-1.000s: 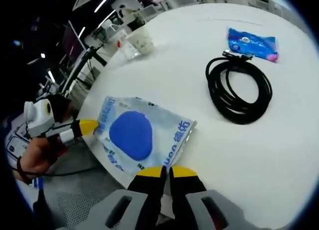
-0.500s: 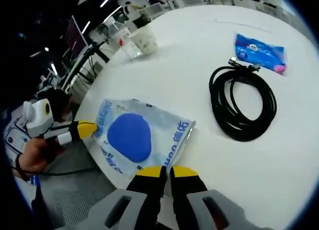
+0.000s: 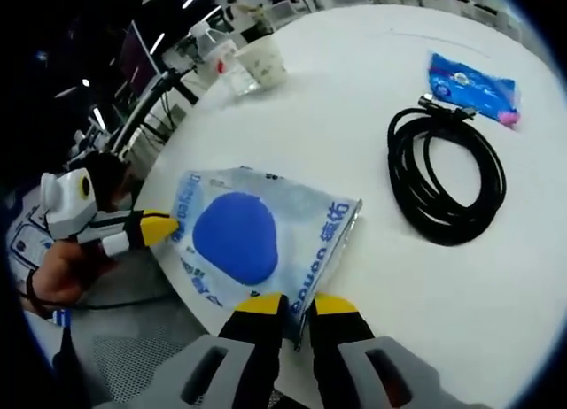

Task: Arrange the tabletop items into an orderly group along one side of the table until the central work area is clear of visible clutter.

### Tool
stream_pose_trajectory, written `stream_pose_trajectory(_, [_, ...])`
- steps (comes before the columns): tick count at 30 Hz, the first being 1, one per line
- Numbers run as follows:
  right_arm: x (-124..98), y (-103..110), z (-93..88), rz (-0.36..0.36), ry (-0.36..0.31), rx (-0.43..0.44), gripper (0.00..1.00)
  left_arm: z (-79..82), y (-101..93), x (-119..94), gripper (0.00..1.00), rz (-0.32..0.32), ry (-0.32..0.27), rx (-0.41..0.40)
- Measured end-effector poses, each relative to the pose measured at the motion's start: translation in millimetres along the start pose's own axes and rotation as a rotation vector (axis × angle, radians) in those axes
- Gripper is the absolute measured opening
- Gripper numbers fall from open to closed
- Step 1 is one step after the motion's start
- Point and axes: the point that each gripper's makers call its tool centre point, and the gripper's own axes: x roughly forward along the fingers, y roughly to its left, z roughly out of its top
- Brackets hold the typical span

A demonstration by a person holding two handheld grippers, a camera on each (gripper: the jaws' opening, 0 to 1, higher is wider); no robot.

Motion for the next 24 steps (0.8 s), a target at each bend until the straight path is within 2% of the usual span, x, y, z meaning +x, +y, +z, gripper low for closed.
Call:
stream_pose_trajectory(6, [-3, 6, 0.2, -0.004, 0.002, 0.005, 0.07, -0.6, 0.6, 1, 0.06, -0.002, 0.003, 0.006])
stream_pose_trajectory(10, [-3, 6, -1.6, -0.008, -0.003, 0.019, 0.06, -8.5, -2.4, 4, 0.10, -0.022, 0.027, 0.007])
stream_pose_trajectory(13, [-3, 6, -1.0, -0.016, -0.003, 0.019, 0.06, -9.7, -4.5, 3, 0.08, -0.026, 0.031, 0.014])
stream_pose_trajectory(16, [-3, 6, -1.5, -0.022, 0.008, 0.011, 0.05, -8.3, 2.7, 5, 0.02, -0.029, 0.023, 0.002])
stream_pose_trajectory(19, [-3, 8, -1.6, -0.033, 0.019, -0.014, 0.04, -5.6, 0.0, 4, 0.01, -0.040, 0.011, -0.013])
stream_pose_trajectory(24, [-7, 13, 1.5, -0.040, 0.020, -0.049, 0.02, 7.0, -1.5, 3, 0.00, -0.051, -0.006, 0.017])
